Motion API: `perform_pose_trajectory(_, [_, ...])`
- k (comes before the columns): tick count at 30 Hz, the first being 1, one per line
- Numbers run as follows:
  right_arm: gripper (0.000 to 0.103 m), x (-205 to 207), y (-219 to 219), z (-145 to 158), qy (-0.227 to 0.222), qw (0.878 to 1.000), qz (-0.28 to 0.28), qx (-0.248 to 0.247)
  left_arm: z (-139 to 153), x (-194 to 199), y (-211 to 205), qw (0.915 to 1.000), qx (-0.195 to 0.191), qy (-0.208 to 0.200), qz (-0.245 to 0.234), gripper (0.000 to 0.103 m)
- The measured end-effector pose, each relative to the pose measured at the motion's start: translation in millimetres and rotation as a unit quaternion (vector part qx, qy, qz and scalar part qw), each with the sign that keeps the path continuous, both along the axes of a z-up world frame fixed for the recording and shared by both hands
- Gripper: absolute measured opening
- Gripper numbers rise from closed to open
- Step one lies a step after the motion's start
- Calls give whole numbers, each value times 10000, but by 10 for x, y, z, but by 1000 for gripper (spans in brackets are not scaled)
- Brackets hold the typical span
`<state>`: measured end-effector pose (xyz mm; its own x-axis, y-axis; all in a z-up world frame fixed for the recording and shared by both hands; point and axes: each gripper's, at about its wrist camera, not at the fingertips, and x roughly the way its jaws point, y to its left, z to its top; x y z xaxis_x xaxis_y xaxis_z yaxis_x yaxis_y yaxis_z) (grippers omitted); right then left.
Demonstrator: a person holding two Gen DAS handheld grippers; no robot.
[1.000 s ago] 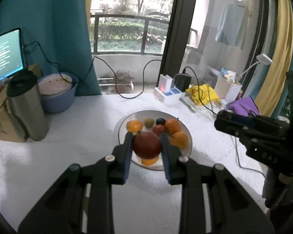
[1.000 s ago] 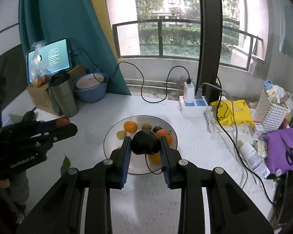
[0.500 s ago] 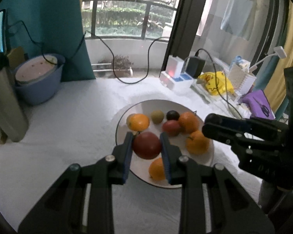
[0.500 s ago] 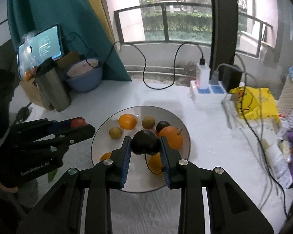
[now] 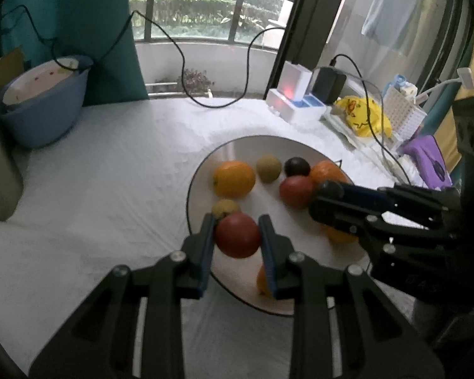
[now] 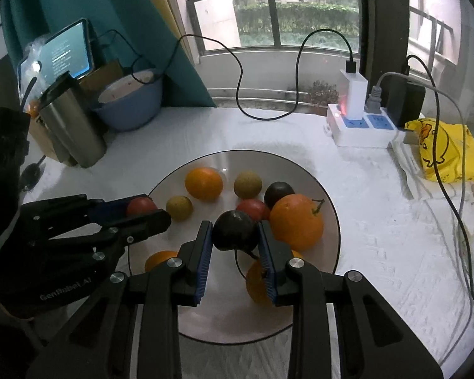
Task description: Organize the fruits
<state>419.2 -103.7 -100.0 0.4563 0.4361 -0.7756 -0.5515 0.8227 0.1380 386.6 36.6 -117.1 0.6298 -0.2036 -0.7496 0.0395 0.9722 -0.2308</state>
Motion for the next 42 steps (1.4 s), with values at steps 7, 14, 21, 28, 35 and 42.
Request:
perform_pose_trajectory(7, [31, 16, 8, -5, -2, 10000, -30, -41, -47, 15, 0, 9999, 12, 116, 32, 30])
perform_pose_trajectory(14, [42, -13, -18, 57, -70, 9998, -134, -99, 44, -47, -15, 10000, 16, 41, 32, 45])
perform_pose_trajectory(21, [42, -127, -93, 235, -263, 9994, -222, -88, 223, -179, -1, 9998, 79, -150, 76, 45])
perform_pose_trajectory(28, [42, -301, -158, 437, -479, 9984, -292, -82, 464, -377, -2, 9990, 115, -425, 98, 45])
perform_pose_trajectory(35, [42, -533, -201, 663, -716, 9969, -323, -37, 716, -621, -23, 9972, 158, -717, 105, 45])
perform_pose_trajectory(42, [42, -773, -254, 853, -922, 9952, -342, 3, 937, -904, -24, 9950, 183, -972, 169, 45])
